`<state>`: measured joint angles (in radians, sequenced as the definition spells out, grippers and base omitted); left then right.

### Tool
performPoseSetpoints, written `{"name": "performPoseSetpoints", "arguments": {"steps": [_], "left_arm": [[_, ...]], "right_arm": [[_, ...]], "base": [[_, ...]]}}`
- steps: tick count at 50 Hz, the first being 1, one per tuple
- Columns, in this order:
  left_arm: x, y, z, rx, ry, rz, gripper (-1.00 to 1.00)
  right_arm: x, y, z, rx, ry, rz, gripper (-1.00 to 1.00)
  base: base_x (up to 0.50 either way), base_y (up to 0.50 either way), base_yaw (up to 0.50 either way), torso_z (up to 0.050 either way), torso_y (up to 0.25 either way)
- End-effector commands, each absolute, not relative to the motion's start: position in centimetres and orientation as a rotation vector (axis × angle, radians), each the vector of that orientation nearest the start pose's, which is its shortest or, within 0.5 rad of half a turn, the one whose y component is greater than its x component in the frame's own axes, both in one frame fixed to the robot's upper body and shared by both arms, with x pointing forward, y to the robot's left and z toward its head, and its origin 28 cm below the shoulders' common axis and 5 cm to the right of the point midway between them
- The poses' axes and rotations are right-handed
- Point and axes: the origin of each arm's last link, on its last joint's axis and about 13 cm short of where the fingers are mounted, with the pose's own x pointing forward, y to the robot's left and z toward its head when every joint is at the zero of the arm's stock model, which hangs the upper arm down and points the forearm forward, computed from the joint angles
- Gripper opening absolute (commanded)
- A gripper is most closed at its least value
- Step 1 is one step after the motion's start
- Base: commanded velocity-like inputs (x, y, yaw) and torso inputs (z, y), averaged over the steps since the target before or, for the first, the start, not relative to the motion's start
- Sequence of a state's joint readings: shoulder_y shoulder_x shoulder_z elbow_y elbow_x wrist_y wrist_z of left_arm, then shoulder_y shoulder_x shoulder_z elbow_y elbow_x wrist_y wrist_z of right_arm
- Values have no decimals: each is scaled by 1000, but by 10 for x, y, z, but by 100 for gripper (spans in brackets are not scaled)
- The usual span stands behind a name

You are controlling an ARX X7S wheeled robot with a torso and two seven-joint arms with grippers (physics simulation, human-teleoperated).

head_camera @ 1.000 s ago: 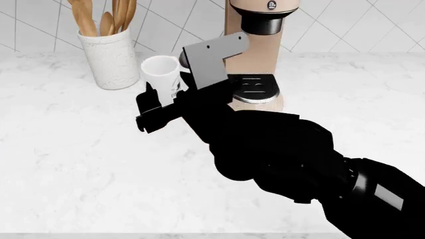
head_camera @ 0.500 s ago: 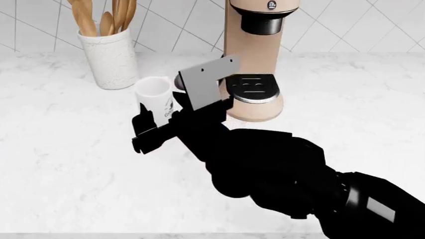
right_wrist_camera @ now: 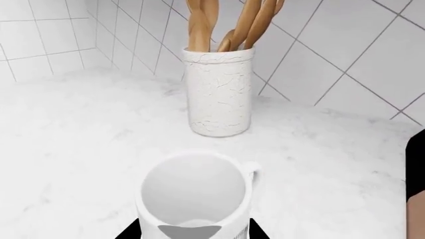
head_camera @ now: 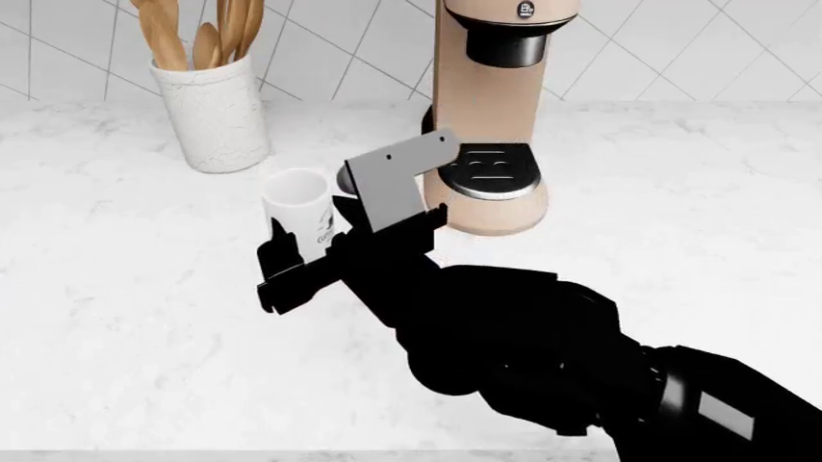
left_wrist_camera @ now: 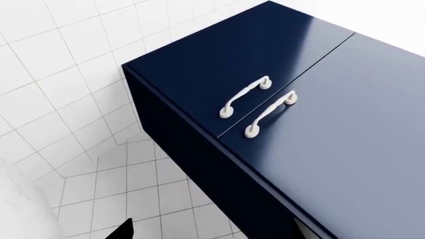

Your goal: Pick the mug from under the coffee machine dispenser and place it on the counter.

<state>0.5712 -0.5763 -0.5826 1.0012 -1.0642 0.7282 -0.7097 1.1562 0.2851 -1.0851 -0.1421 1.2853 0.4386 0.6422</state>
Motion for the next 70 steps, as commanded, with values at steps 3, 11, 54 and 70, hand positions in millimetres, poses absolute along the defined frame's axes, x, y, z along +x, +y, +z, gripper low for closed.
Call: {"name": "performPoseSetpoints", "arguments": {"steps": [3,11,54,70], "left_arm": [[68,305,234,-734,-1021,425,100],[69,304,235,-733,-1019,425,100],[68,304,235,-732,-1021,425,100],[68,305,234,-732,-1021,426,100]], "right_arm": [[275,26,212,-7,89,647,-100],[276,25,208,-5,99,645,-100],[274,24,192,-12,143,650,-100],[276,23,185,-20,173,647,-100]], "base": [[0,0,0,0,0],[0,0,0,0,0],[0,0,0,0,0],[0,0,0,0,0]]}}
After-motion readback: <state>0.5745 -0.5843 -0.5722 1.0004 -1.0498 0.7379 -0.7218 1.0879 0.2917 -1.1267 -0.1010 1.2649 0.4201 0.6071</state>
